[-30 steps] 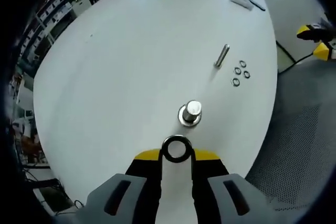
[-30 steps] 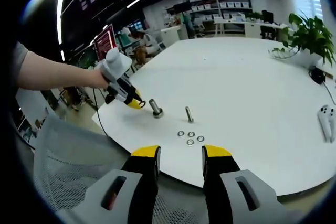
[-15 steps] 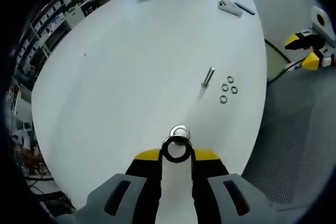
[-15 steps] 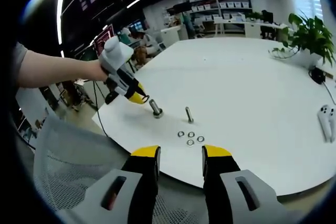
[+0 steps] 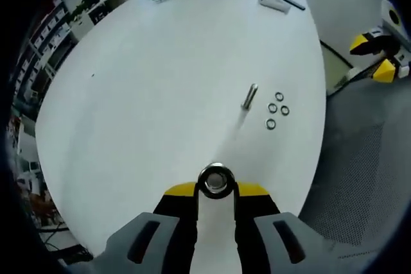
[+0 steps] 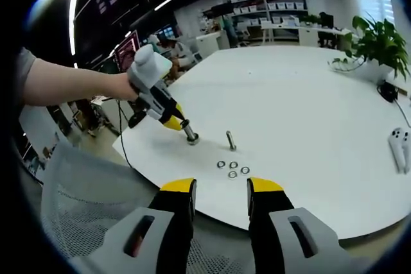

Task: Place the washer onto the threaded stud by aligning its center hole with the stud, sliding it down to the base, and recovering from edge contact or off-axis alignment until the washer reaches the visible bottom stop.

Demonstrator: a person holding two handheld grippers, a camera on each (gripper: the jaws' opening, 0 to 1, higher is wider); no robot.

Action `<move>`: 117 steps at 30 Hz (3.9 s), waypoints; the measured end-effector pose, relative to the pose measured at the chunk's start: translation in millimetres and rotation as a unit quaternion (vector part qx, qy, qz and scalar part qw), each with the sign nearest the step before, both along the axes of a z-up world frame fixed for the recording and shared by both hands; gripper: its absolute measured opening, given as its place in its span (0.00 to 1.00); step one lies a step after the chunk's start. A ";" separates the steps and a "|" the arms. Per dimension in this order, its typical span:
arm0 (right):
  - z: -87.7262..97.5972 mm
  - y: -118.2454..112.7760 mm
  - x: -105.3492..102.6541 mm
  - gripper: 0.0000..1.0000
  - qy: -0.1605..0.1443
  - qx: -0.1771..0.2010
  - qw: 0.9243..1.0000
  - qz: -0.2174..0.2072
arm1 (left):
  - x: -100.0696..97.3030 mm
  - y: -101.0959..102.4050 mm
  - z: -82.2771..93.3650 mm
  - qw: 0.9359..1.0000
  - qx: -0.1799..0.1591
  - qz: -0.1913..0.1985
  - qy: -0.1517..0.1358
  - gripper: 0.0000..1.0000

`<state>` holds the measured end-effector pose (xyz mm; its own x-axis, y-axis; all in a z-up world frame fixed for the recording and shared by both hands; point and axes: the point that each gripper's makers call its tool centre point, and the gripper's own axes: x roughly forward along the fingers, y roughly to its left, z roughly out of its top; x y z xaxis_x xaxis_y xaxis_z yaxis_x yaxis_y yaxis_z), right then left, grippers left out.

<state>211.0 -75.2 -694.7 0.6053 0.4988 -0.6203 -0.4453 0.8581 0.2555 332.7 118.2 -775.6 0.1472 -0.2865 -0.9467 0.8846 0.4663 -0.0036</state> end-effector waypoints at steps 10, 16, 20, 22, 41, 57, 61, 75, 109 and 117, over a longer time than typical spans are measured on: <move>0.0 0.2 -0.3 0.34 0.000 0.001 1.000 0.001 | 0.2 -2.4 -10.5 1.000 0.022 -0.022 -0.002 0.18; -0.1 0.0 -0.5 0.34 0.001 0.000 1.000 0.001 | 0.6 -3.6 -20.7 0.999 0.034 -0.031 0.000 0.18; 0.2 -0.2 -0.5 0.34 0.001 0.001 1.000 -0.001 | -0.2 -3.8 -26.6 0.999 0.040 -0.035 0.001 0.18; 0.1 -0.3 -0.3 0.34 0.001 0.001 1.000 -0.001 | -0.4 -2.9 -29.7 0.998 0.043 -0.037 0.002 0.18; -0.9 -1.1 -0.3 0.34 0.000 -0.003 1.000 0.000 | -2.9 -3.0 -44.0 0.998 0.050 -0.034 0.000 0.19; -0.4 -1.6 -0.2 0.34 -0.001 -0.003 1.000 -0.002 | -2.2 -3.8 -46.5 0.999 0.036 -0.020 -0.007 0.21; 0.0 -1.9 0.2 0.34 -0.001 -0.002 1.000 -0.003 | 3.0 -2.8 -44.4 0.999 0.032 -0.018 -0.023 0.26; 0.4 -0.7 0.2 0.34 -0.003 -0.002 1.000 0.000 | 3.7 6.7 -14.2 0.997 -0.009 0.041 -0.069 0.27; -1.0 3.8 -3.6 0.35 -0.001 -0.013 1.000 0.020 | -103.9 86.0 119.4 0.927 -0.194 0.255 -0.194 0.31; -4.0 2.3 -4.4 0.35 0.003 -0.025 0.999 0.023 | -116.3 89.0 128.6 0.915 -0.216 0.272 -0.205 0.31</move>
<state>206.6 -72.9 -698.7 0.5791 0.4935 -0.6489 -0.4827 0.8490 0.2150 216.4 207.2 -647.0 0.6965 -0.3999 -0.5958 0.4901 0.8716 -0.0121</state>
